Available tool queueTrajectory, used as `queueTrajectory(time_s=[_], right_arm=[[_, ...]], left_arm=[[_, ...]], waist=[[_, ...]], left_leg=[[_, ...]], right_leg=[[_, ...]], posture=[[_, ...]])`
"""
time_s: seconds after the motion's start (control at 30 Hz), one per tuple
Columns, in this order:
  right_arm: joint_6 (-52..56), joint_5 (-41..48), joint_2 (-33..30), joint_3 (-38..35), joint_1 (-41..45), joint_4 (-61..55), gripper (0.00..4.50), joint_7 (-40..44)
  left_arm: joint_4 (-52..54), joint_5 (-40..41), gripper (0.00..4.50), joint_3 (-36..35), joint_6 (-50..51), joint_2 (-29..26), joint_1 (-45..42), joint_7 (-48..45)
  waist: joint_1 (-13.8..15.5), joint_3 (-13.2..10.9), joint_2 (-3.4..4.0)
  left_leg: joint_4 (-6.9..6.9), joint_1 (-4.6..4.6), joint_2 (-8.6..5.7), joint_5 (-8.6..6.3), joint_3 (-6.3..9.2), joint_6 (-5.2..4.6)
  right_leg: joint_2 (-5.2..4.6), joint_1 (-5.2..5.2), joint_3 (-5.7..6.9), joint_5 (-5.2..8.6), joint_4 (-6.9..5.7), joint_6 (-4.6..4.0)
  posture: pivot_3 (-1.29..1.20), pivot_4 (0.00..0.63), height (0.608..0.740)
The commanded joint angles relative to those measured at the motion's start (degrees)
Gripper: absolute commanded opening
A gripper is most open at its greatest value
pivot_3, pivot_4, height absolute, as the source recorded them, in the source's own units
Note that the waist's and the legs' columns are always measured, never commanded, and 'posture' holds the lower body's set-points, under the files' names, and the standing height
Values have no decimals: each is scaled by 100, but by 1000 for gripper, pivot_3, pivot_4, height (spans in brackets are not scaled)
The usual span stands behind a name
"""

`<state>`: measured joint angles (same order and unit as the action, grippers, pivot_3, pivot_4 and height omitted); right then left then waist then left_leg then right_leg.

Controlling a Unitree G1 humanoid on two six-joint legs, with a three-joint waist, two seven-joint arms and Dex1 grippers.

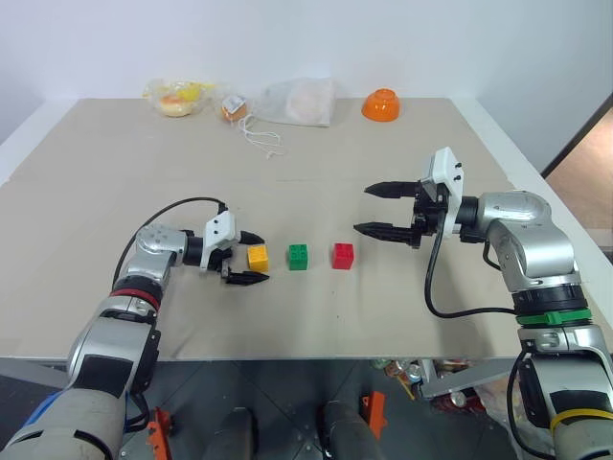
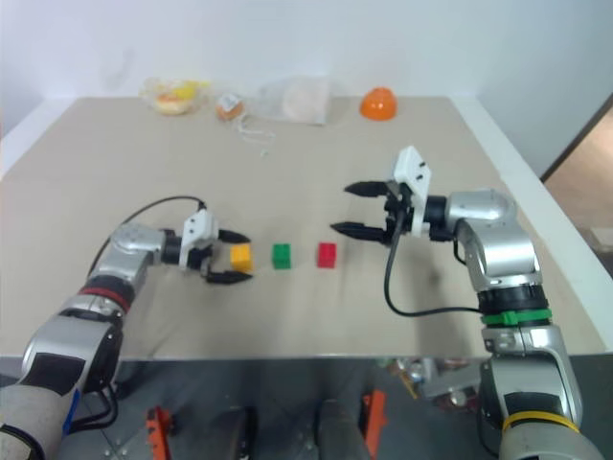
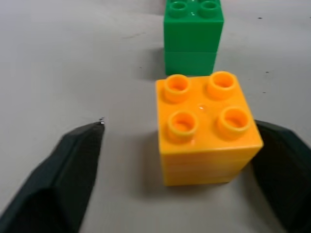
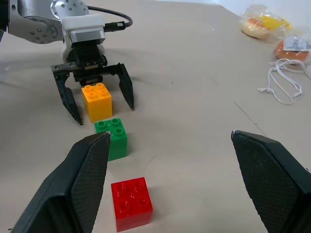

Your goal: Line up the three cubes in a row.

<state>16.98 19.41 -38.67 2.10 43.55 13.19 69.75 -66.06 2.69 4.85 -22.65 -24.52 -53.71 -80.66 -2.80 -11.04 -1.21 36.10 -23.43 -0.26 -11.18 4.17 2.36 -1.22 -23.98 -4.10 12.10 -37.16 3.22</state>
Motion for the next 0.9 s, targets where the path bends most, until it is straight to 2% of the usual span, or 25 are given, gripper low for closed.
queueTrajectory(time_s=[0.03,0.27,0.33,0.43,0.53,0.67,0.73,0.9], right_arm=[[-1,103,-82,-185,92,-200,4100,9],[5,125,-78,-180,268,-99,4100,89],[-35,89,-46,-168,313,1,4100,50],[-159,-49,-9,-176,214,221,4100,-137],[-154,-69,45,-253,56,514,4100,-307],[-252,-172,115,-333,-180,716,4100,-624],[-246,-179,194,-465,-296,789,4100,-947],[-53,-7,284,-659,-772,438,4100,-1248]], left_arm=[[40,-57,4447,-73,-104,-320,76,-80],[711,226,4447,-295,156,-1231,651,-634],[1006,406,4447,-545,463,-1557,935,-369],[2200,969,4447,-1160,1543,-1866,1786,233],[4080,1635,4447,-1679,2928,-1880,2956,809],[6014,2031,4447,-2163,4058,-1772,4171,1843],[6702,2148,4447,-2421,4434,-1632,4598,2431],[7714,2584,4447,-2751,4921,-1361,5321,2990]], waist=[[-12,0,0],[-184,0,0],[-222,0,0],[-230,0,0],[-194,0,0],[-114,0,0],[-103,0,0],[-102,0,0]], left_leg=[[0,1,1,0,0,0],[-2,8,26,0,-2,0],[-7,9,37,0,-5,0],[-11,10,53,0,-8,0],[-12,9,60,0,-8,0],[-11,4,60,0,-11,1],[-7,6,61,0,-14,1],[2,11,67,0,-26,1]], right_leg=[[1,0,0,0,-2,-1],[26,-6,-4,-6,-10,-15],[34,-12,-4,-6,-15,-21],[44,-21,-3,-5,-24,-32],[47,-23,-3,-1,-28,-37],[38,-24,-4,2,-28,-38],[35,-19,-3,1,-28,-38],[43,-13,-4,-2,-27,-41]], posture=[[0,150,740],[0,150,740],[0,150,740],[0,150,740],[0,150,740],[0,150,740],[0,150,740],[0,150,740]])
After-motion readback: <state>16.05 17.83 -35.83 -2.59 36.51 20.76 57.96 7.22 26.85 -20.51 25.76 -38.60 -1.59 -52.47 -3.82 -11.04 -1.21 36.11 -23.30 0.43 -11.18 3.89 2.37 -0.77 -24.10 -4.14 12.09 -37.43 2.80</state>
